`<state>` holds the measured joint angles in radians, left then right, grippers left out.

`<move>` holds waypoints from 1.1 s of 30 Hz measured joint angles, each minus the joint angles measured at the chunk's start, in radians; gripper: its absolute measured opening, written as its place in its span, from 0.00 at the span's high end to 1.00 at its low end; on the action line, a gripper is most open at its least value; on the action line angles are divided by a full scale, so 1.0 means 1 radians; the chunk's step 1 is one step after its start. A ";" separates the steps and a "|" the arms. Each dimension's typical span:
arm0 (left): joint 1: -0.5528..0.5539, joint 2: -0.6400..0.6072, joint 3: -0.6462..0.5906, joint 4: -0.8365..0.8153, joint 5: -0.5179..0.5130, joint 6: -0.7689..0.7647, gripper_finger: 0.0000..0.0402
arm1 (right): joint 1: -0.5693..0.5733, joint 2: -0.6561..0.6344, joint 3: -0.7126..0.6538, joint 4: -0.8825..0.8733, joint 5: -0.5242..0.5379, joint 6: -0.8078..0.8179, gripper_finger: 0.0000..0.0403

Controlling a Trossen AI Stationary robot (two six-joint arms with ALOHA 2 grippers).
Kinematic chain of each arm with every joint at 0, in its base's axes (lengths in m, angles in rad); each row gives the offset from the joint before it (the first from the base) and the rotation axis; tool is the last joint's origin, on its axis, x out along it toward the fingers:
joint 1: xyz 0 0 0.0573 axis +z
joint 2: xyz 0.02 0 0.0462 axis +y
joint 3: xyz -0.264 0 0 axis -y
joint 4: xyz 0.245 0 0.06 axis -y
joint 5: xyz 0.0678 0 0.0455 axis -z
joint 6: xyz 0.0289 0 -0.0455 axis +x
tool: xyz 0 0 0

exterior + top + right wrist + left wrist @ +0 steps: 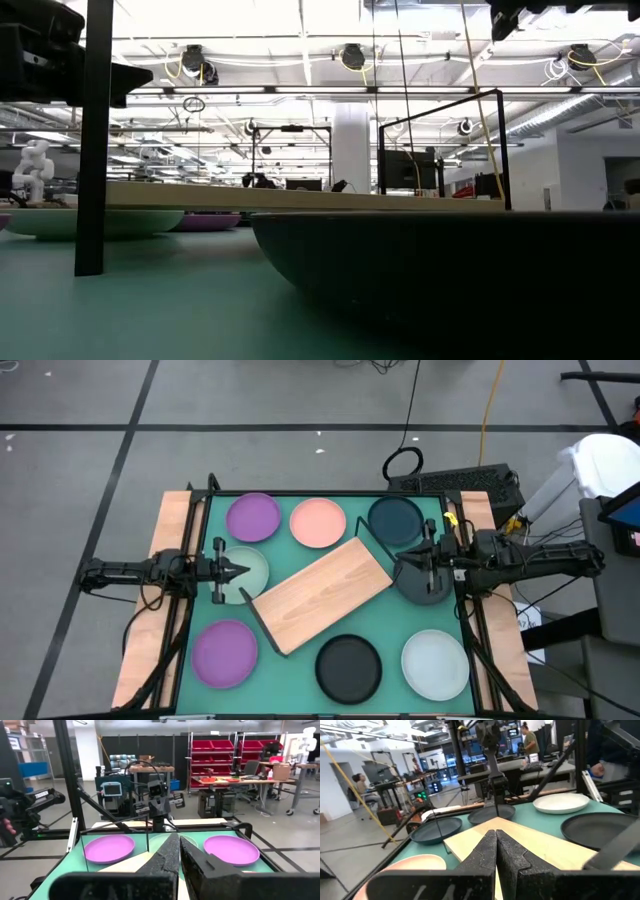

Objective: Place and stack plates onto a shelf
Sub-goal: Put the top black plate on the shelf

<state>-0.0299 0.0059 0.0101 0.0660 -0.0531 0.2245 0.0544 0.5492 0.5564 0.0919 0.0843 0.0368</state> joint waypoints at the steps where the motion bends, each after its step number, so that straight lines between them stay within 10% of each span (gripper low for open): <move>1: 0.000 0.000 0.000 0.008 -0.001 0.001 0.99 | 0.000 0.004 0.000 0.001 0.001 0.001 1.00; 33: 0.001 0.000 0.000 0.064 -0.003 -0.126 0.99 | 0.000 0.197 0.187 -0.046 0.001 0.028 1.00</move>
<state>-0.0292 0.0059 0.0101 0.1299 -0.0563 0.0983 0.0544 0.7459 0.7430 0.0460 0.0850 0.0649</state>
